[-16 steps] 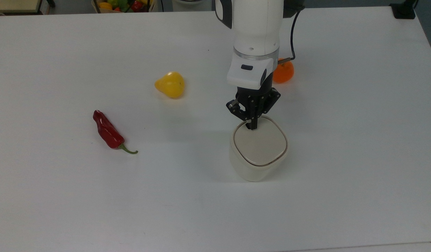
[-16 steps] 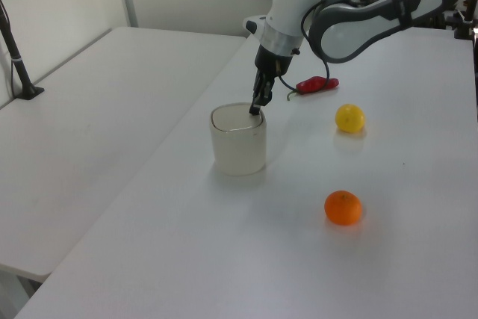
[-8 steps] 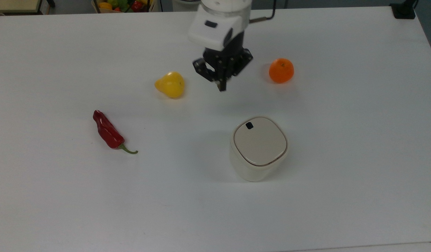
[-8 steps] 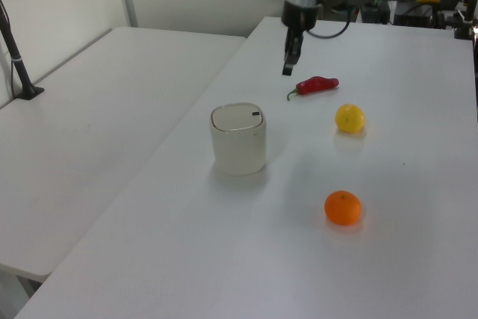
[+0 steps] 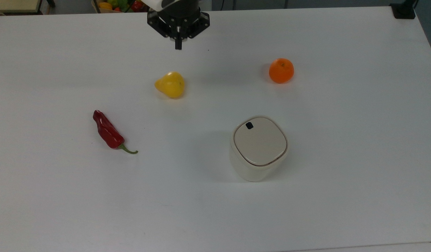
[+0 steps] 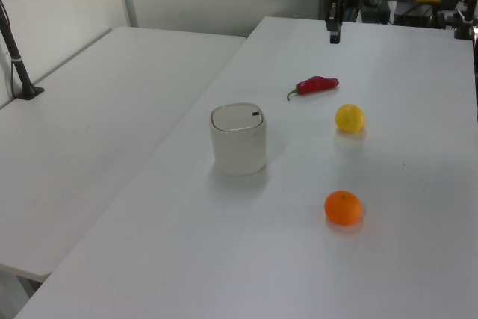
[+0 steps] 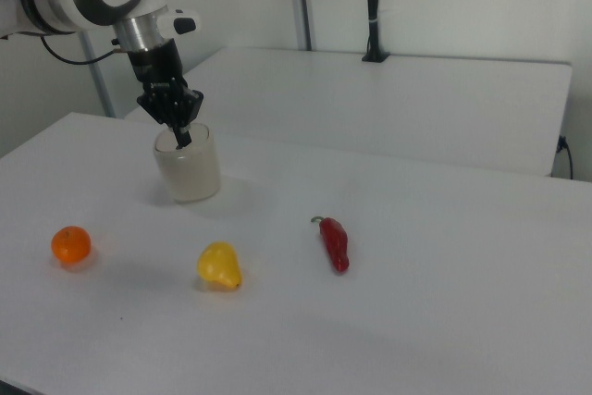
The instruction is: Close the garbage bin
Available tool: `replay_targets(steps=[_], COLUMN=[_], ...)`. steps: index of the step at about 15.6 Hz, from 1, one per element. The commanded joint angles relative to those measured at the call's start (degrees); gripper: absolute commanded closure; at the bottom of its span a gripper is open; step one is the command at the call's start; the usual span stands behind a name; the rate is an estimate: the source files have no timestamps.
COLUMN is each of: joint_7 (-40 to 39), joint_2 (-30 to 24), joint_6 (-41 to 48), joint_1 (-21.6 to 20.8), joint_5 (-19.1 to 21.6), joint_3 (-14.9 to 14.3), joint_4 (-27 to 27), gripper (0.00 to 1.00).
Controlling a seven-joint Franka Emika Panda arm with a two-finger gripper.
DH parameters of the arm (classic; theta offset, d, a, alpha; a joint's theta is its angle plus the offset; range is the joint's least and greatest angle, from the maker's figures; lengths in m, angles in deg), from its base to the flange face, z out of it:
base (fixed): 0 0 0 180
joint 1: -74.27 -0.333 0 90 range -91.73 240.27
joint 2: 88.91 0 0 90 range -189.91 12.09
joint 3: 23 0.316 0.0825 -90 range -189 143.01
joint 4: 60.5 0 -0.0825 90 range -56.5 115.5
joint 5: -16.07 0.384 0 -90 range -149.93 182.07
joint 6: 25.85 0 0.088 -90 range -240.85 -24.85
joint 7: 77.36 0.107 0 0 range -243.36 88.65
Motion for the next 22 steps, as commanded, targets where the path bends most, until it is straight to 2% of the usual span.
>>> replay_targets(steps=[1,3,6,7,8,9,10,12,16,22], joint_7=[9.7,9.8,9.8,9.5,9.3,9.1,8.7,8.3,4.8,4.7], joint_2=[-5.7,-7.9,-8.6,-8.4,-8.5,-8.5,-8.5,-8.5,-8.6,-8.6], joint_6=[1.8,1.3,1.2,1.1,0.3,0.1,0.1,0.2,0.9,0.3], joint_1=[-0.6,-0.3,1.1,1.4,1.6,1.7,1.7,1.6,1.8,2.7], joint_5=[-2.2,-1.8,-1.4,-1.1,-0.4,0.2,0.2,-0.3,0.3,2.3], joint_3=[0.1,0.1,0.1,0.0,0.0,0.0,0.0,0.0,0.0,-0.1], joint_4=[5.8,8.2,8.4,8.2,8.2,8.2,8.1,8.1,7.2,6.9], gripper=[1.00,1.00,1.00,0.91,0.75,0.54,0.46,0.00,0.00,0.00])
